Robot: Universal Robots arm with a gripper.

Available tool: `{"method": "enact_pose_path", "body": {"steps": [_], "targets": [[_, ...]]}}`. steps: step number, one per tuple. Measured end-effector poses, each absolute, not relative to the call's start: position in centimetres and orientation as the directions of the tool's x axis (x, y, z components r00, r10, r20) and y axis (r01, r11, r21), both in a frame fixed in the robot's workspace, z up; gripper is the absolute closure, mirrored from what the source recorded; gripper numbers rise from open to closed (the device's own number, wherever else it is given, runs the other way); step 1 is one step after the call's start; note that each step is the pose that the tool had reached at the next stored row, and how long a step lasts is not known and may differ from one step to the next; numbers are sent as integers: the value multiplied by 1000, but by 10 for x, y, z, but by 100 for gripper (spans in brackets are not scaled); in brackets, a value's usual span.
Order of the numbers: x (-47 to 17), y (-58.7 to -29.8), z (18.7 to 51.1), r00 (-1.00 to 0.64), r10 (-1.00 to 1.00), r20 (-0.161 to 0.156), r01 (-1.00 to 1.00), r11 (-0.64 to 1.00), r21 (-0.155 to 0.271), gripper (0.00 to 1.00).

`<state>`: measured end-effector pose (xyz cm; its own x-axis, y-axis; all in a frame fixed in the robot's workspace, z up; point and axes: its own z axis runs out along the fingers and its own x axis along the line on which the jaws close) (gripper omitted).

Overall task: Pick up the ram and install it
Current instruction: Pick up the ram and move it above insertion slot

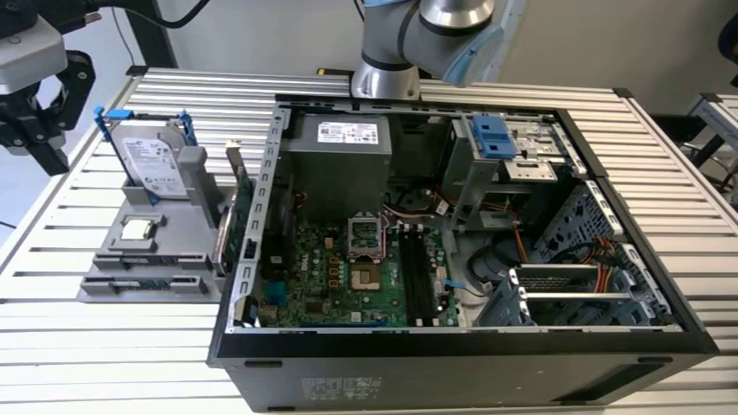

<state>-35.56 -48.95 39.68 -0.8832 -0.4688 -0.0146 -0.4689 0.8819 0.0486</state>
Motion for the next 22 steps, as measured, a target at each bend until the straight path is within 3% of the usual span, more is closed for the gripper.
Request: {"method": "enact_pose_path", "body": {"steps": [22], "targets": [[-356,-490,398,-690,-724,-15,-724,689,49,100]]}}
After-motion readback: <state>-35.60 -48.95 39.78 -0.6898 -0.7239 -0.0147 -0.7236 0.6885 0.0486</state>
